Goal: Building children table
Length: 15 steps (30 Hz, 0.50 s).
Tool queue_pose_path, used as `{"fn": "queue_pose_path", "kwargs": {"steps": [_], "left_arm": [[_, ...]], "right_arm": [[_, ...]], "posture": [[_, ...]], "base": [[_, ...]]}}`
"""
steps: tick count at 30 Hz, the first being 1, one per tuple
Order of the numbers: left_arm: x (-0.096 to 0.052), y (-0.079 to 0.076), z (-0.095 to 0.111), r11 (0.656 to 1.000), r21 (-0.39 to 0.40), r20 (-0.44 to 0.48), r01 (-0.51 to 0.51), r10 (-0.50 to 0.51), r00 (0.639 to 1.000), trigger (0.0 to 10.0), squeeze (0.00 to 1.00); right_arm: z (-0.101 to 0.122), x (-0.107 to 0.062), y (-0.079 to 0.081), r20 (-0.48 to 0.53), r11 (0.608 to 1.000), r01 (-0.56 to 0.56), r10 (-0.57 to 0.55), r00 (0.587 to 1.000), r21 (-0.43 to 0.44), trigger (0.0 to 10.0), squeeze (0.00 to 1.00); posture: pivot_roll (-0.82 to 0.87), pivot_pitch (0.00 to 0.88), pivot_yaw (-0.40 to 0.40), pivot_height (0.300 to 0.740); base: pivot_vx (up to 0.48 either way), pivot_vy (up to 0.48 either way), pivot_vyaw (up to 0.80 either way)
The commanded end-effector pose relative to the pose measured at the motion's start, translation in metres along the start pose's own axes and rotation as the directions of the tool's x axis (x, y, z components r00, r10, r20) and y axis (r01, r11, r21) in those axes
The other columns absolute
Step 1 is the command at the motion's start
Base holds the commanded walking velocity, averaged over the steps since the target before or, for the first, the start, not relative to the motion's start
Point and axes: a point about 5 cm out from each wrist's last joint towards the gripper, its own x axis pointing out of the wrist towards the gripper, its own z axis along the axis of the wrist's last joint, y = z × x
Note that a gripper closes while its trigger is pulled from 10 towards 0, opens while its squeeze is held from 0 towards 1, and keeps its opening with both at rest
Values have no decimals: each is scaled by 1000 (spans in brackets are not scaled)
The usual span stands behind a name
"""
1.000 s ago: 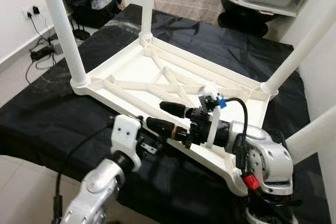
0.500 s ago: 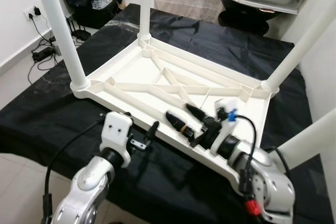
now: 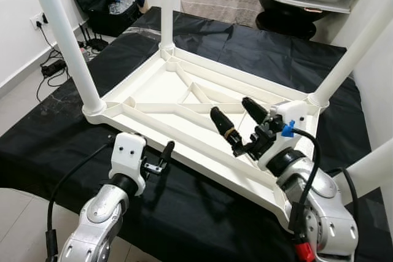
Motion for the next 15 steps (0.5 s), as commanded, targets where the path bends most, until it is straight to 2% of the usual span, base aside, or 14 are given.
{"fn": "queue_pose_path", "kwargs": {"steps": [1, 15], "left_arm": [[-1, 0, -5, 1000, -1, -19, -10, 10, 1000, 10000, 0], [4, -3, -5, 1000, 8, -19, -6, 6, 1000, 10000, 0]], "right_arm": [[-24, -11, 14, -53, 997, 0, 4, 999, 79, 10000, 0], [-32, -13, 31, -84, 989, -113, 120, 989, 91, 10000, 0]], "posture": [[-156, 125, -66, 740], [-156, 111, -72, 740]], "base": [[-255, 0, 0], [-290, 0, 0]]}}
